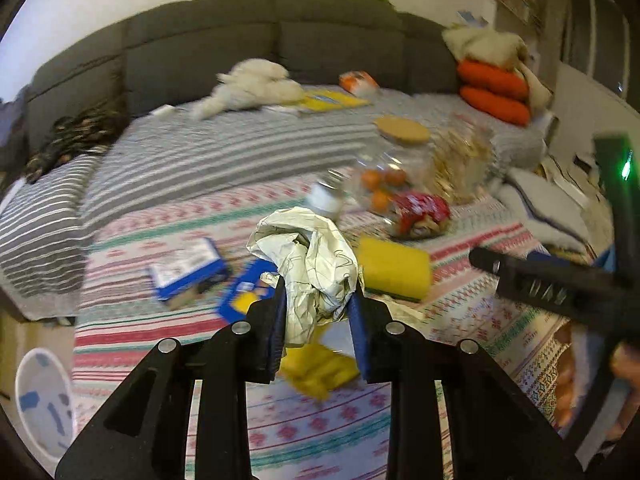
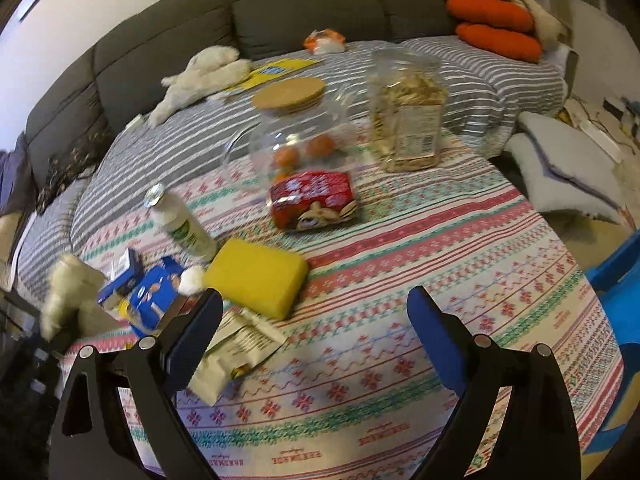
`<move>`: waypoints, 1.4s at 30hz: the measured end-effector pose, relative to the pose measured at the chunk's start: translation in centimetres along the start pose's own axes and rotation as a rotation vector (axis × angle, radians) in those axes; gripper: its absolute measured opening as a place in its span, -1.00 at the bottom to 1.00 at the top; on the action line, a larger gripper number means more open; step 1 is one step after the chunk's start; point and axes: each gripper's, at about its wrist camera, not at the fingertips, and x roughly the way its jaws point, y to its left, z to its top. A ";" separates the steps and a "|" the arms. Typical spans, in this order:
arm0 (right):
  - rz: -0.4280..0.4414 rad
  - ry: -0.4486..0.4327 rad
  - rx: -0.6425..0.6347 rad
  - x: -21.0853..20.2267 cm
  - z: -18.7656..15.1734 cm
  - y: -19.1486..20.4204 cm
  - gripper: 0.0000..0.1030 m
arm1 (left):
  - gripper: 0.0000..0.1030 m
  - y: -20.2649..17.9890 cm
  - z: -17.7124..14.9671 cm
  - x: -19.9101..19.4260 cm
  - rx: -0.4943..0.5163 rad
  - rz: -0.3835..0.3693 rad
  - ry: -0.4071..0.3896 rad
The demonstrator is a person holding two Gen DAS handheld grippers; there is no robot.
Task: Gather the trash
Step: 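Grasp the crumpled white tissue with the left tool, then grasp the beige snack wrapper with the right tool while the left tool holds the tissue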
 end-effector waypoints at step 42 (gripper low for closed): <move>0.278 0.181 0.015 4.2 -3.7 6.6 -0.99 | -0.47 7.8 -1.1 -5.9 -0.138 0.106 -0.061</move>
